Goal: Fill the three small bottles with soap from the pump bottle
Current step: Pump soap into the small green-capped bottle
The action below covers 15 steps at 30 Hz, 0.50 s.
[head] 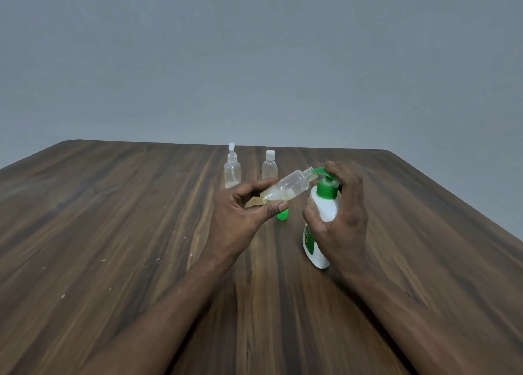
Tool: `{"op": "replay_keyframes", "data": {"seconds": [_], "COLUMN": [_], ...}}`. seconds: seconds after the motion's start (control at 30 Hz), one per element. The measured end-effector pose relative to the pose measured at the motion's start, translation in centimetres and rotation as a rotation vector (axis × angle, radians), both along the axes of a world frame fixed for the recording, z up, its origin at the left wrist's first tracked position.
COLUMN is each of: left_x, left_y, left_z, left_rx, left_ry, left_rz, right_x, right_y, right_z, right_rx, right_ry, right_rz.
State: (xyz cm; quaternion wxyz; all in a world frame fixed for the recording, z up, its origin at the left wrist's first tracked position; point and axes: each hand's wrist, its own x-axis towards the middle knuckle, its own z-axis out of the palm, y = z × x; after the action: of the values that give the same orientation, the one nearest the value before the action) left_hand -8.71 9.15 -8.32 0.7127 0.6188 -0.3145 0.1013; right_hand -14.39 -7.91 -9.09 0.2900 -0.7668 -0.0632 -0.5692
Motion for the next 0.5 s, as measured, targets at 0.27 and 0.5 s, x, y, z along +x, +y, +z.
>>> {"op": "replay_keyframes", "data": {"seconds": [0.27,0.5], "left_x": [0.01,-0.06], "left_y": [-0.01,0.05], "left_z": [0.01,0.06], "left_rx": [0.007,0.000], "left_ry": [-0.001,-0.004], "left_rz": [-0.001,-0.005], "right_x": [-0.11,-0.04], "right_y": [0.15,0.03], "right_z": [0.07,0.07], "right_rx": [0.005,0.001], "right_ry": [0.011,0.016], "right_rz": [-0.001,0.004]}}
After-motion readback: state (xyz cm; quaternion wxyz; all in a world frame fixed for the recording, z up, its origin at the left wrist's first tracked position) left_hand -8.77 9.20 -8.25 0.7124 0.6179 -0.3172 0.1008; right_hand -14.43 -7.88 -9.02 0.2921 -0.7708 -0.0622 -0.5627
